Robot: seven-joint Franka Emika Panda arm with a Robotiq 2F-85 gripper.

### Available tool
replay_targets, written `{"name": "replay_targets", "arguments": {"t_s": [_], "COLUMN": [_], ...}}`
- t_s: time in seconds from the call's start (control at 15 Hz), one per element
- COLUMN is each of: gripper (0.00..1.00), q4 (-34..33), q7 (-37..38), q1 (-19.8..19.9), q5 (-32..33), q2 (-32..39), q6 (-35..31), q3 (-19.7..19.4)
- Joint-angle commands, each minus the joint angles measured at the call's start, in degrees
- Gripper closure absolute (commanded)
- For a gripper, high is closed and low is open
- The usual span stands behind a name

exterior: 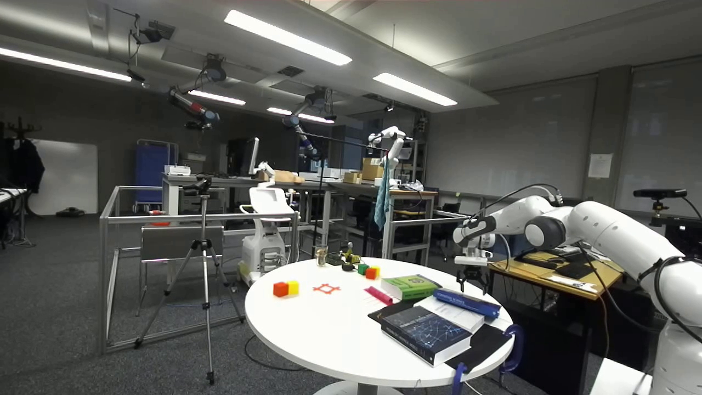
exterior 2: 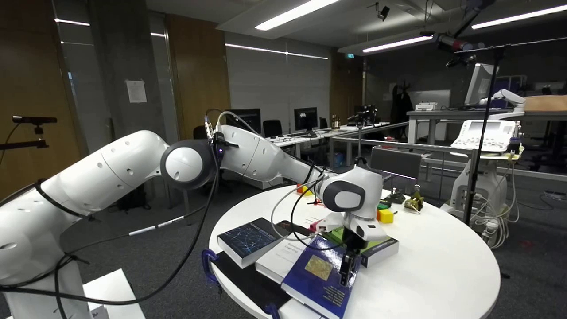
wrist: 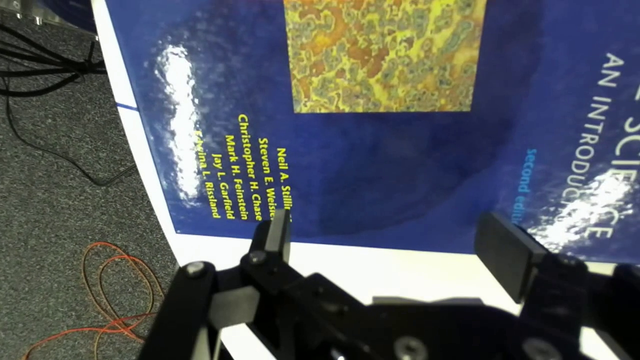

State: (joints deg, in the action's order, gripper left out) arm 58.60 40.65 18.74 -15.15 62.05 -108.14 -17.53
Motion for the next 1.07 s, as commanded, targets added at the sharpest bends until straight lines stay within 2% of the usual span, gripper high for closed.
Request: {"name": "replay_targets", "arguments": {"t_s": [0.0, 0.33, 0.6, 1.0], "gripper": [0.00, 0.00, 0.00, 0.00], "q4": [2.17, 3.47, 5.02, 8.78], "q7": [-4.33, -9.32, -8.29, -8.17], "q1": [0.60, 2.08, 2.99, 2.44], "q5": [0.81, -0.19, -2.05, -3.58], "q2": [-1.95, -1.62, -1.28, -1.70], "q6": [-1.31, -10.17, -15.56, -20.01], "q3": [-0.24, -0.42, 0.26, 0.87]}}
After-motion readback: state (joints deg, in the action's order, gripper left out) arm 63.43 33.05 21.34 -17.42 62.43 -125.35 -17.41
